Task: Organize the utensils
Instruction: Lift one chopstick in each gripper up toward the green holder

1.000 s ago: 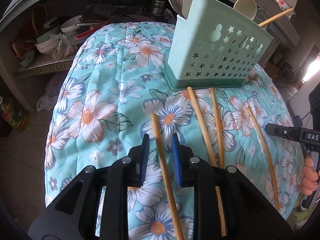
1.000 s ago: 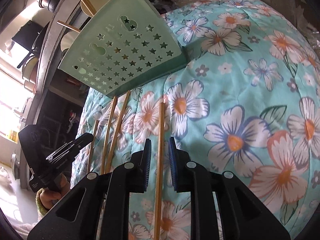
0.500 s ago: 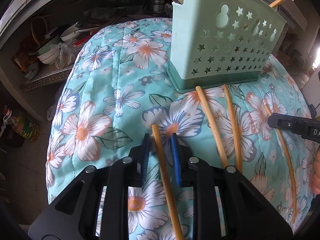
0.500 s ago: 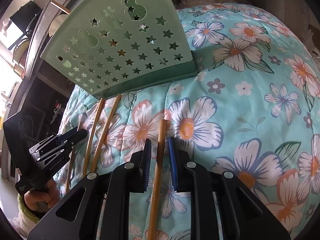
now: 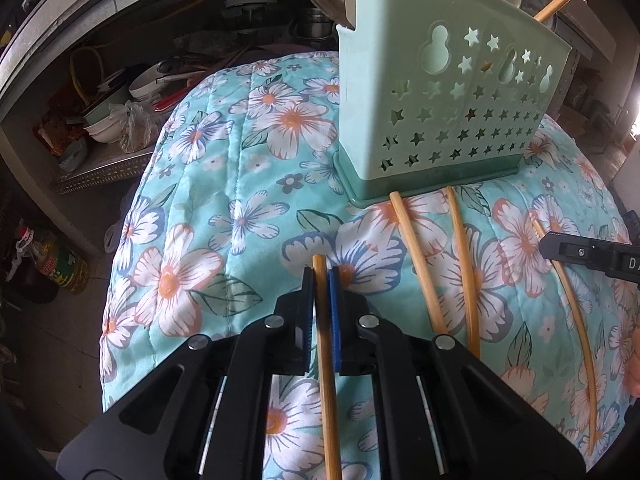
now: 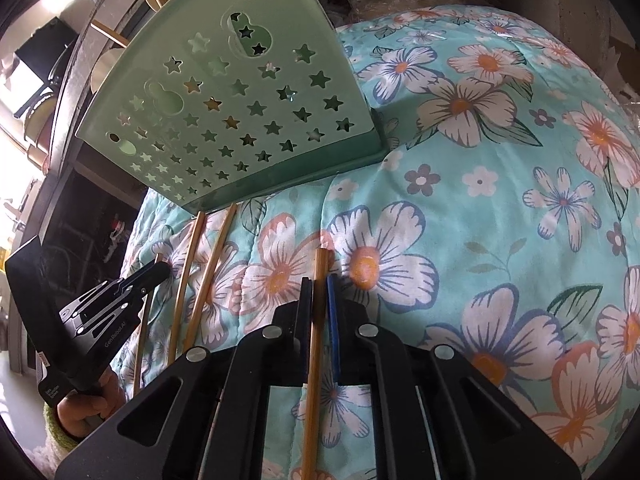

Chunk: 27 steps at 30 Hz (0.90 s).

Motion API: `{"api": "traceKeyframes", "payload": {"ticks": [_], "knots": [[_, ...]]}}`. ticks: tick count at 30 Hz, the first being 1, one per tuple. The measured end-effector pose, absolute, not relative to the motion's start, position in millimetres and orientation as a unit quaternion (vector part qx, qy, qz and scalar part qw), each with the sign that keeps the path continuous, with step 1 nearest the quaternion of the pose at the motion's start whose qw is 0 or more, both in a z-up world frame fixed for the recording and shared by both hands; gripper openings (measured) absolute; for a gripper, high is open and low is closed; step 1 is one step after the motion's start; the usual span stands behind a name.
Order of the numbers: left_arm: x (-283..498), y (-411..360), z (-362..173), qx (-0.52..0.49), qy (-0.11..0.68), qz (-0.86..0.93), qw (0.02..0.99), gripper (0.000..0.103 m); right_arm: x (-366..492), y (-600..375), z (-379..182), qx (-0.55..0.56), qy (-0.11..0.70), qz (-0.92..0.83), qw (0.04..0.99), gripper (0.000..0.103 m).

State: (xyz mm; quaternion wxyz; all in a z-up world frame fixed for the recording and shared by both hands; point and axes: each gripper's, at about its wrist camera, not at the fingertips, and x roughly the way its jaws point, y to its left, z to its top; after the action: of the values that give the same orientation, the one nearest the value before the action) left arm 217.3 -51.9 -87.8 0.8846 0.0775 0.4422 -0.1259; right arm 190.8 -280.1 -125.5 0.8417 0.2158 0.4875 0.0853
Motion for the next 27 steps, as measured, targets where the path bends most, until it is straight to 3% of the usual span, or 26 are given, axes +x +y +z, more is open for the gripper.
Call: {"api": "traceKeyframes", "payload": {"ticks": [27], "knots": [[179.4, -62.4, -35.3, 0.097, 0.375, -0.141, 0.911, 0.006, 147.7, -299.4, -59.2, 0.236, 0.427, 0.113, 0.866, 0.007]]}}
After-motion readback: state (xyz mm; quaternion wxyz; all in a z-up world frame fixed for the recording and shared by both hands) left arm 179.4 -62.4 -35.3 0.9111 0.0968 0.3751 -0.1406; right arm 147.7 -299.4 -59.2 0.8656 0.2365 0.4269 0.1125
